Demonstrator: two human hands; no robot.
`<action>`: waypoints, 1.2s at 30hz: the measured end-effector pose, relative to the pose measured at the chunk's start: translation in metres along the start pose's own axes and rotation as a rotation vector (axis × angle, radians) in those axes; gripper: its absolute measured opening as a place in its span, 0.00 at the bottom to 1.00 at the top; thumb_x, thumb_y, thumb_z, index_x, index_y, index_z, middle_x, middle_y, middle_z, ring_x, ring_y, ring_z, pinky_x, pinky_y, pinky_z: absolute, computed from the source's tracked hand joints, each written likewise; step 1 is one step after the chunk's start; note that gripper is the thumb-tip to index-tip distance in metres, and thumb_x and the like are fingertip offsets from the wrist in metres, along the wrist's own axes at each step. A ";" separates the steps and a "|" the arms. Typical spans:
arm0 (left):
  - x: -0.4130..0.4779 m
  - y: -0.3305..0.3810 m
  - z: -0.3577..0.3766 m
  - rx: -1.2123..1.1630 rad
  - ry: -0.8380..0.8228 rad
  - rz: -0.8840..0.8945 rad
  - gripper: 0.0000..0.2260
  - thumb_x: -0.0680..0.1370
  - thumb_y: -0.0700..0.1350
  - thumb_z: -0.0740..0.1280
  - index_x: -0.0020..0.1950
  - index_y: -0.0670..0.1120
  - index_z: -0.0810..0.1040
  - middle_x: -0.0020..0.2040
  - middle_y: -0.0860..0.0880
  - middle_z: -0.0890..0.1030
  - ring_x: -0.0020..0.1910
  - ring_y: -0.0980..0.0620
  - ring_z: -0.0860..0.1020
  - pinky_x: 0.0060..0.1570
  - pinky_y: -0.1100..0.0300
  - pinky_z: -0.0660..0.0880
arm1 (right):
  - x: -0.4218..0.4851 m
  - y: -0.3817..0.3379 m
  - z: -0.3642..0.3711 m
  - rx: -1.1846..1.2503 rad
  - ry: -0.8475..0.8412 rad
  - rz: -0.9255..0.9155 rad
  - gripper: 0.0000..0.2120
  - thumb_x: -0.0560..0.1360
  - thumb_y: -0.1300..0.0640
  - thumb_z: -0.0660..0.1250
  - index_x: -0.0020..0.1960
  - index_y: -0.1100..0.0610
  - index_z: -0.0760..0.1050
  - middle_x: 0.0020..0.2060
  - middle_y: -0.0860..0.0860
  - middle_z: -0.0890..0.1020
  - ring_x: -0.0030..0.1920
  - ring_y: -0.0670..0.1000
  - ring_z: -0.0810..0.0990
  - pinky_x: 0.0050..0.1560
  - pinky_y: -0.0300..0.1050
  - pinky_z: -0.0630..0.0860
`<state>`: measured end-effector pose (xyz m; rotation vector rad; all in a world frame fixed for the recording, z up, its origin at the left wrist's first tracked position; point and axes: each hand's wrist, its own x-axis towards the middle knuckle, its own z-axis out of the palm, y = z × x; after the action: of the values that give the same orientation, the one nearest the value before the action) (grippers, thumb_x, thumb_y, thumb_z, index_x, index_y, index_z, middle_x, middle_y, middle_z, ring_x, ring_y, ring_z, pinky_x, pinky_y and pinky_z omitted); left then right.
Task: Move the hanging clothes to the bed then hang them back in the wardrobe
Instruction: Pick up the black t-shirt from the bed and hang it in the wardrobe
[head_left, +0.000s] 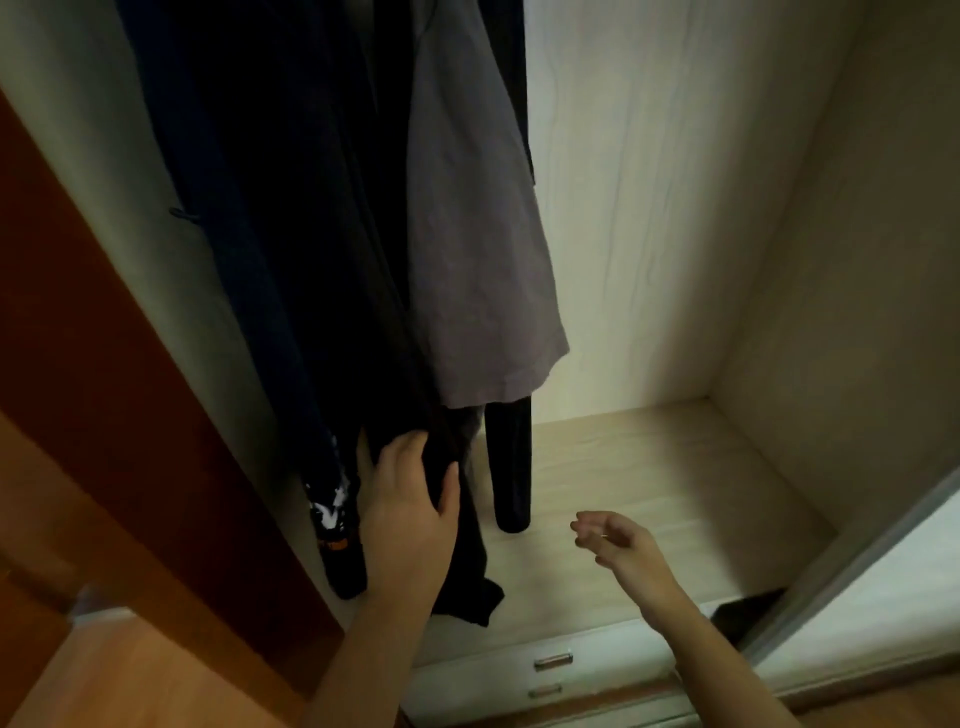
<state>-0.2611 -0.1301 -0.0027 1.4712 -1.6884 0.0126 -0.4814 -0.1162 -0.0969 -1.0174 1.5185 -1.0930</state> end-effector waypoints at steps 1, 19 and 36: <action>0.002 0.007 -0.006 0.008 0.069 0.058 0.16 0.76 0.50 0.61 0.59 0.42 0.71 0.57 0.42 0.76 0.53 0.44 0.78 0.49 0.53 0.78 | -0.007 -0.007 -0.011 0.009 0.037 -0.035 0.06 0.74 0.62 0.66 0.51 0.57 0.77 0.49 0.58 0.82 0.45 0.49 0.80 0.38 0.26 0.74; 0.087 0.154 -0.004 -0.266 0.227 0.658 0.13 0.75 0.43 0.59 0.58 0.41 0.72 0.58 0.39 0.76 0.56 0.47 0.71 0.52 0.57 0.67 | -0.060 -0.166 -0.244 -0.389 1.102 -0.495 0.26 0.72 0.59 0.69 0.67 0.62 0.64 0.60 0.60 0.73 0.52 0.52 0.74 0.50 0.48 0.73; 0.091 0.156 0.029 -0.353 0.054 0.578 0.14 0.74 0.47 0.56 0.55 0.43 0.72 0.54 0.42 0.77 0.53 0.51 0.71 0.48 0.48 0.76 | -0.031 -0.189 -0.281 -0.553 1.180 -0.052 0.24 0.67 0.50 0.72 0.52 0.63 0.66 0.51 0.62 0.73 0.48 0.63 0.76 0.43 0.53 0.72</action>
<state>-0.3967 -0.1711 0.1127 0.6911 -1.9023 0.0639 -0.7352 -0.0899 0.1285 -0.7446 2.8640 -1.4455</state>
